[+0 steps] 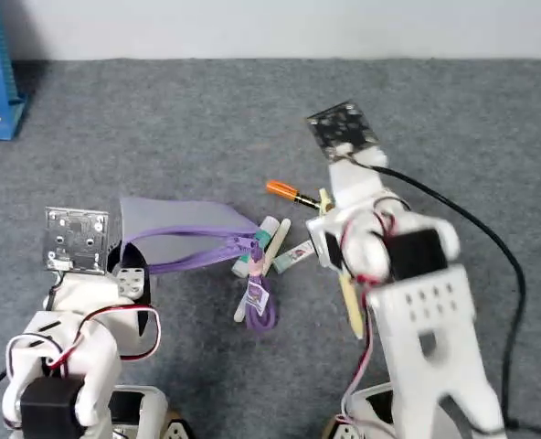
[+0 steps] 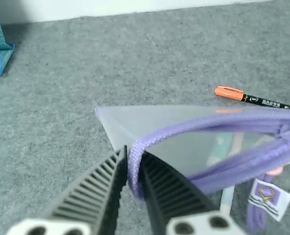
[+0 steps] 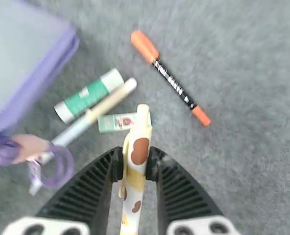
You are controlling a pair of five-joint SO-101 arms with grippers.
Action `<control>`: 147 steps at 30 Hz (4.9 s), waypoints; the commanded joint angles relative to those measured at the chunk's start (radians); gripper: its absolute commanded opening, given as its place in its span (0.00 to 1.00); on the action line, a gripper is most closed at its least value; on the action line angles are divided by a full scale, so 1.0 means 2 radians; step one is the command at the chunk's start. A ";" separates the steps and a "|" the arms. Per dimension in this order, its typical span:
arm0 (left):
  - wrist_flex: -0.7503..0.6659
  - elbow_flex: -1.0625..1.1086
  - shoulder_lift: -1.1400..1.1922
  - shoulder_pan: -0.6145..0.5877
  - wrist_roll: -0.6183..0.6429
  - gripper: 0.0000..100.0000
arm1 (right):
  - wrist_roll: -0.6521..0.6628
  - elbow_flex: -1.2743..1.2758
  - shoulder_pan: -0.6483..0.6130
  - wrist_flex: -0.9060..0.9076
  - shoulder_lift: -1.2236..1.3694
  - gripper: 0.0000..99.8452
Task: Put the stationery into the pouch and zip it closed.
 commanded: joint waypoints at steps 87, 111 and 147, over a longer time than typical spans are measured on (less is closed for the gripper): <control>0.109 -0.248 0.291 0.000 0.047 0.01 | -0.156 -0.094 -0.054 -0.144 -0.083 0.14; 0.110 -0.247 0.291 -0.001 0.047 0.01 | -0.121 0.107 0.064 -0.236 0.043 0.14; 0.110 -0.246 0.291 -0.005 0.047 0.01 | -0.025 0.096 0.060 -0.188 0.070 0.14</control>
